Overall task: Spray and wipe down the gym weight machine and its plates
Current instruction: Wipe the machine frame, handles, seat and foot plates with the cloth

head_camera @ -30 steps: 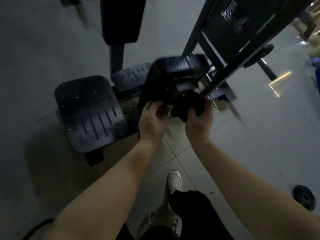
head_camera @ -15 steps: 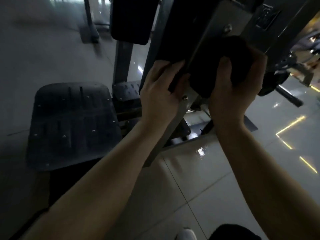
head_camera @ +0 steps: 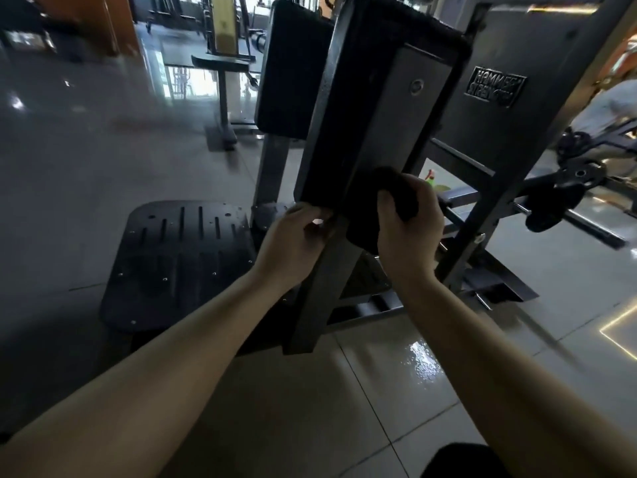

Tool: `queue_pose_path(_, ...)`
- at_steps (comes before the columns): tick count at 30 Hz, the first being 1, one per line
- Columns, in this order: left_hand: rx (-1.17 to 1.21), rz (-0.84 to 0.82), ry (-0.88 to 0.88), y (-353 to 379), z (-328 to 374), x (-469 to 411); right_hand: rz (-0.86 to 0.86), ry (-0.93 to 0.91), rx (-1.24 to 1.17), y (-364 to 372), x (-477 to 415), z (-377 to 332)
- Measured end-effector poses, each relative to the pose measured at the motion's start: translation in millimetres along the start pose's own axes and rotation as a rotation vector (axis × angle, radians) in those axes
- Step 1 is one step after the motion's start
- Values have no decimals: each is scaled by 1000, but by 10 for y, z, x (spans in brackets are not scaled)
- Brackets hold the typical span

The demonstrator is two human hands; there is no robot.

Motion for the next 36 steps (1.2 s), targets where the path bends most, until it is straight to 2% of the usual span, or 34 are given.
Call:
queue_pose_path(3, 10, -77, -55, 2, 21, 92, -114, -28, 43, 23, 97, -4)
queue_pose_path(6, 19, -130, -19, 3, 20, 49, -230, -98, 150, 198, 210, 56)
queue_pose_path(11, 30, -109, -13, 2, -140, 30, -120, -197, 247, 295, 211, 130)
queue_pose_path(16, 8, -129, 57, 65, -294, 91, -121, -165, 303, 408, 523, 585)
queue_pose_path(18, -35, -148, 70, 144, -459, 189, -106, -73, 298, 454, 907, 967)
queue_pose_path(22, -83, -109, 53, 306, -814, 363, -243, 335, 328, 460, 1852, 1702)
queue_pose_path(23, -87, -99, 43, 325, -877, 394, -189, 397, 283, 486, 1899, 1698)
queue_pose_path(25, -117, -107, 77, 350, -989, 426, -2, 369, 166, 578, 1646, 1491)
queue_pose_path(28, -102, -60, 17, 360, -1013, 445, 217, 124, 63, 583, 1101, 1088)
queue_pose_path(30, 27, -71, -36, 420, -1067, 493, 265, -12, 80, 594, 1043, 1073)
queue_pose_path(31, -68, -47, 8, 411, -1074, 497, 269, -2, 105, 629, 1148, 1176)
queue_pose_path(32, -118, -57, 90, 451, -1144, 523, 274, 77, 140, 668, 1357, 1369)
queue_pose_path(34, -138, -101, 183, 494, -1324, 612, 238, 390, 150, 746, 1899, 1767)
queue_pose_path(36, -84, -170, 130, 508, -1427, 702, 135, 753, 137, 784, 2421, 2197)
Point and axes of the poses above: each hand's wrist, its own x-axis away from the middle knuckle, its own y-axis out of the palm, z = x × y, the point moved 1 cm from there along -x, towards the middle knuckle, and after that the axes turned 5 degrees about -x, right-handed, at the moved point
